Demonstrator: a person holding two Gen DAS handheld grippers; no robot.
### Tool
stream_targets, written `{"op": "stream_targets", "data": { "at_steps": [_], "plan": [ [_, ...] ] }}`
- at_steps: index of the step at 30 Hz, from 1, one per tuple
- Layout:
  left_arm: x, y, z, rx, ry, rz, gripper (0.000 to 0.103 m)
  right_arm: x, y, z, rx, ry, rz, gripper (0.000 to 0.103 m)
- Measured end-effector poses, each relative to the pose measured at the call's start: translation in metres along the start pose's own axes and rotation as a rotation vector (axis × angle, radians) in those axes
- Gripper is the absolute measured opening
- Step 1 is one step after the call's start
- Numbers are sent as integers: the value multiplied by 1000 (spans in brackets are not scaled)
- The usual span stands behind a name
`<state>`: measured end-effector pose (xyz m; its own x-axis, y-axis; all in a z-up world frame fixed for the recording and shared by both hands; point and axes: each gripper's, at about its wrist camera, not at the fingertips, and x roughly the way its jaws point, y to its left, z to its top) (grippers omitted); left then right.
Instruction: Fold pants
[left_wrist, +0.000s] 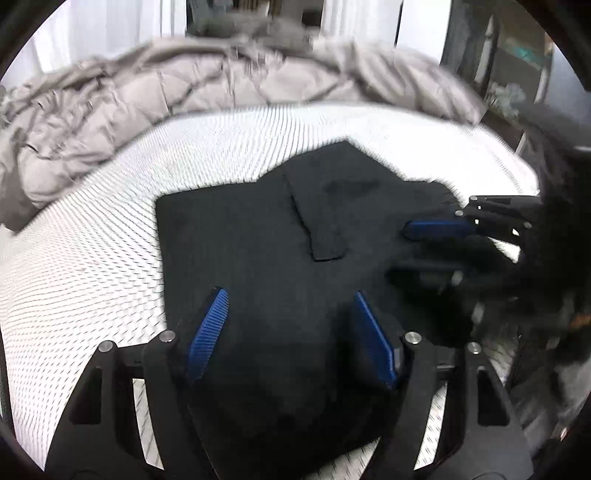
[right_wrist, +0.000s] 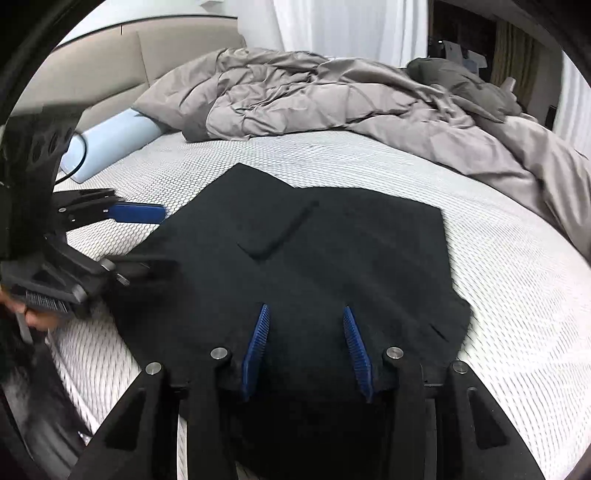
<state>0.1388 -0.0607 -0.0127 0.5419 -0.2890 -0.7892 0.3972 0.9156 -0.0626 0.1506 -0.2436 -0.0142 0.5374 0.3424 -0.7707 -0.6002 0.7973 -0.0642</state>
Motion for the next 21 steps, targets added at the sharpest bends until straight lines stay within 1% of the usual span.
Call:
{"op": "stream_targets", "data": {
  "at_steps": [1, 3, 5, 6, 7, 8, 9, 10, 12, 14, 15, 16, 18, 20, 21],
  "plan": [
    [14, 5, 2, -12, 32, 17, 59, 16, 2, 4, -4, 37, -3, 43],
    [18, 9, -1, -12, 29, -3, 57, 31, 1, 0, -26, 78, -37, 43],
    [11, 10, -5, 9, 19, -6, 57, 26, -14, -5, -3, 91, -56, 43],
    [7, 12, -7, 11, 16, -10, 57, 18, -25, -9, 1, 96, -117, 43],
    [4, 14, -10, 8, 14, -15, 57, 11, -35, -14, 1, 93, -161, 35],
    [2, 15, -12, 9, 16, -13, 57, 4, -46, -19, 25, 89, -143, 33],
    [0, 14, -14, 8, 15, -6, 57, -1, -54, -22, 54, 80, -107, 32],
    [-3, 14, -14, 2, 14, 4, 57, -8, -55, -22, 57, 62, -94, 32],
    [-10, 12, -12, -8, 4, 27, 57, -18, -48, -19, 39, 37, -116, 34],
    [-22, 5, -6, -13, -39, 33, 57, -24, -42, -12, 52, 9, -62, 35],
    [-26, 1, -1, -3, -59, 25, 57, -23, -35, -5, 44, 3, -53, 35],
    [-25, -2, 5, 10, -66, 25, 57, -19, -29, 2, 25, 4, -63, 36],
    [-11, -3, 18, 25, -42, 57, 57, 0, -14, 20, -18, 29, -85, 36],
    [17, 7, 23, -3, 37, 87, 56, 25, -10, 27, -11, 82, -34, 37],
    [27, 15, 22, -34, 66, 67, 56, 39, -9, 25, -15, 113, -21, 38]
  ]
}}
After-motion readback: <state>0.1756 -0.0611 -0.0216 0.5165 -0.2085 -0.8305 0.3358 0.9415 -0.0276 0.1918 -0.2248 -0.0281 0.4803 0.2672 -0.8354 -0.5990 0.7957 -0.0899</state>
